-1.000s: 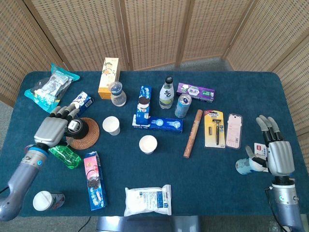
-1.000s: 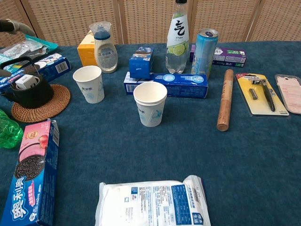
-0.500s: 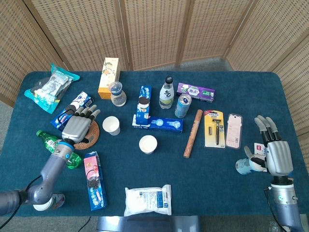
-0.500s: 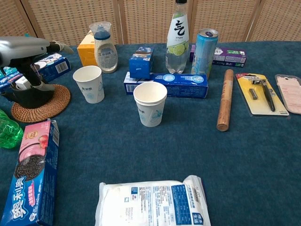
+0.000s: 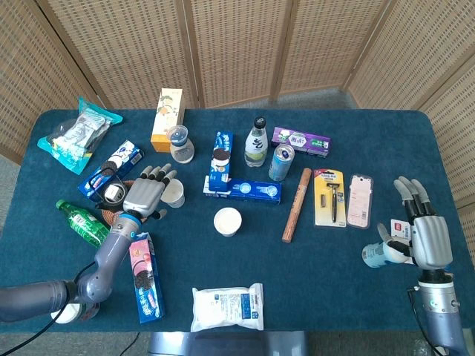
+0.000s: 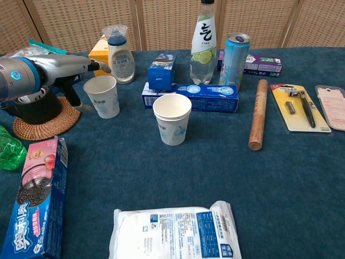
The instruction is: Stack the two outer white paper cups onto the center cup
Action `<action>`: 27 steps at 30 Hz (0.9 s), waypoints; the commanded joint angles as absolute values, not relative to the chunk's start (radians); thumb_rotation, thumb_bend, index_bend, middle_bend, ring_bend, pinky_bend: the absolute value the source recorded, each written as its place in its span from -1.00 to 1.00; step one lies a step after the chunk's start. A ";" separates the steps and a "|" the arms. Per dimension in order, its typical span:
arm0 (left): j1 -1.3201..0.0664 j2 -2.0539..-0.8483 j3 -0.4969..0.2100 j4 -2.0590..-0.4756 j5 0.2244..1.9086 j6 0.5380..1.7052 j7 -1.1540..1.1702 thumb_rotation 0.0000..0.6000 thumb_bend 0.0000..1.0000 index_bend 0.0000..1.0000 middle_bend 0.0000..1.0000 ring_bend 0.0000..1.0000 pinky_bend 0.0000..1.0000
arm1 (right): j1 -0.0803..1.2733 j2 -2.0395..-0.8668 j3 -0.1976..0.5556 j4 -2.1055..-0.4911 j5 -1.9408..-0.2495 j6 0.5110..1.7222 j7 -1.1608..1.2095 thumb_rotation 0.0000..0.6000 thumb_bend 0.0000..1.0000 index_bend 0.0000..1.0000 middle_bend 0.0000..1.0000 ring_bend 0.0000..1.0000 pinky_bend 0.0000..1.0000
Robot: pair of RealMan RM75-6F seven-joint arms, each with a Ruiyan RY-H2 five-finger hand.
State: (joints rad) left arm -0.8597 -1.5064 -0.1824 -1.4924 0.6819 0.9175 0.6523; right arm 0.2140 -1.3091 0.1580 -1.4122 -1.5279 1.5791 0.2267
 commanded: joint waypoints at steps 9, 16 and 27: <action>-0.934 -1.568 -0.184 -1.439 0.598 0.958 0.741 1.00 -0.36 -1.00 -1.00 -1.00 -0.61 | 0.212 -1.309 0.162 -1.411 -1.525 1.574 0.232 1.00 -0.27 -0.92 -0.98 -1.00 -0.30; -0.945 -1.611 -0.173 -1.415 0.604 1.014 0.774 1.00 -0.32 -0.91 -0.72 -0.87 -0.22 | 0.210 -1.309 0.164 -1.412 -1.525 1.575 0.236 1.00 -0.25 -0.92 -0.97 -1.00 -0.30; -0.930 -1.636 -0.168 -1.406 0.634 1.048 0.761 1.00 -0.31 -0.78 -0.45 -0.58 -0.04 | 0.206 -1.306 0.169 -1.415 -1.521 1.576 0.236 1.00 -0.24 -0.92 -0.97 -1.00 -0.30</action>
State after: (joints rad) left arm -0.9310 -1.6357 -0.1679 -1.4055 0.6336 1.0470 0.7617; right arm 0.2068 -1.3063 0.1691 -1.4147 -1.5208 1.5756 0.2366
